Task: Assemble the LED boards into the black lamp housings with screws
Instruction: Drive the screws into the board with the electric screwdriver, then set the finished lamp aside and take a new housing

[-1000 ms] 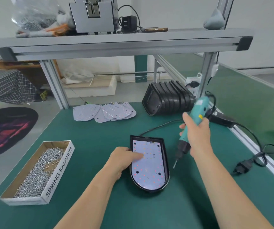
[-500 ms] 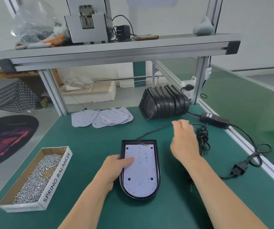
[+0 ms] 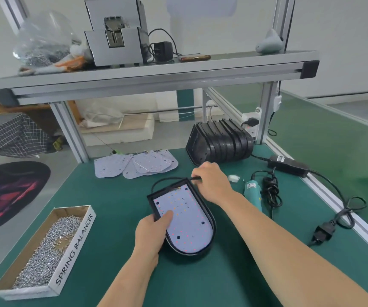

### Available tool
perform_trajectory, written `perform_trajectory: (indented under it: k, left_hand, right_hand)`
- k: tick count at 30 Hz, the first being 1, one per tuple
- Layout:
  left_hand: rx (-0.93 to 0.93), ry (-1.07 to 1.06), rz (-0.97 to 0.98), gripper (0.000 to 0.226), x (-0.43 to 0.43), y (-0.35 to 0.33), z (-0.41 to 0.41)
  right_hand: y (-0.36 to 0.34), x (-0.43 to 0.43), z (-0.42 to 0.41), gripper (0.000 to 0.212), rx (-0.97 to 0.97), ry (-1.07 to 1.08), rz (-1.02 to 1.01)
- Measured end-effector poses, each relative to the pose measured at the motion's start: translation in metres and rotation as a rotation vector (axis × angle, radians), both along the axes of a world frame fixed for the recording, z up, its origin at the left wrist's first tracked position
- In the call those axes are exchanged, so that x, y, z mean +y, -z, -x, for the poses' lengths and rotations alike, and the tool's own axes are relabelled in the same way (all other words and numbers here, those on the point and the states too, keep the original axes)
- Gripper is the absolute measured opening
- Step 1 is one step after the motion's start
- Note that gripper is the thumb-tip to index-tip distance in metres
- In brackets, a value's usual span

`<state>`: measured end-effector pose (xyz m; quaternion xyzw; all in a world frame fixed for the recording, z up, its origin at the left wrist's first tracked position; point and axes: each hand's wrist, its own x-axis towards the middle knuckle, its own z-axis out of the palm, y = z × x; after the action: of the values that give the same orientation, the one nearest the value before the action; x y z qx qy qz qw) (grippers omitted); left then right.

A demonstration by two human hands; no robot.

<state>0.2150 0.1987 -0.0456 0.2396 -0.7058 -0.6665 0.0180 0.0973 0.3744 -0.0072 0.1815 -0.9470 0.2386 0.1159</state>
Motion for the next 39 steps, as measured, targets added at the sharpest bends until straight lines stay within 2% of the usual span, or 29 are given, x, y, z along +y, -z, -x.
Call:
perform_trajectory:
  k: [3,6,8,11,13,16,19,22,25,29,31,34,37,39]
  left_hand:
    - [0.029,-0.059,0.011,0.016,-0.001,0.005,0.001]
    - [0.044,-0.079,0.081,0.024,0.001,0.006,-0.001]
    - [0.038,-0.096,0.107,0.032,0.002,0.004,-0.002]
    - [0.029,-0.091,0.119,0.039,0.002,-0.001,-0.002]
    - [0.027,-0.075,0.120,0.044,0.002,-0.004,-0.003]
    - [0.029,-0.083,0.149,0.057,0.002,-0.008,-0.005]
    - [0.020,-0.066,0.152,0.063,0.003,-0.011,-0.006]
    - [-0.001,-0.038,0.157,0.068,0.000,-0.008,-0.003]
    - [-0.030,-0.006,0.168,0.046,-0.006,-0.004,0.002]
    - [-0.052,0.056,0.125,0.013,-0.013,-0.001,0.007]
    - [-0.059,0.071,0.076,0.008,-0.017,-0.002,0.008]
    - [-0.096,0.079,-0.034,0.008,-0.025,0.000,0.014]
    - [-0.201,0.090,-0.149,0.016,-0.037,0.011,0.028]
    - [-0.241,0.093,-0.142,0.017,-0.041,0.021,0.042]
  right_hand:
    - [-0.012,-0.004,-0.017,0.025,-0.054,-0.065,0.062]
    - [-0.017,-0.005,-0.029,0.037,-0.306,-0.070,0.265]
    - [-0.018,-0.005,-0.036,0.047,-0.430,-0.084,0.261]
    - [-0.014,-0.008,-0.041,0.045,-0.528,-0.118,0.176]
    - [-0.011,-0.009,-0.042,0.032,-0.564,-0.117,0.308]
    - [-0.016,-0.007,-0.044,0.026,-0.536,-0.067,0.481]
    - [-0.022,0.003,-0.047,0.027,-0.501,0.016,0.591]
    - [-0.030,0.018,-0.048,0.019,-0.480,0.097,0.800]
    - [-0.044,0.046,-0.050,0.010,-0.440,0.154,1.039]
    - [-0.061,0.111,-0.055,0.016,-0.336,0.268,1.321]
    - [-0.065,0.151,-0.061,0.009,-0.255,0.350,1.366]
    - [-0.065,0.219,-0.077,0.015,-0.152,0.519,1.383]
    - [-0.057,0.287,-0.097,0.033,-0.048,0.715,1.387]
    - [-0.048,0.330,-0.111,0.044,0.004,0.847,1.371]
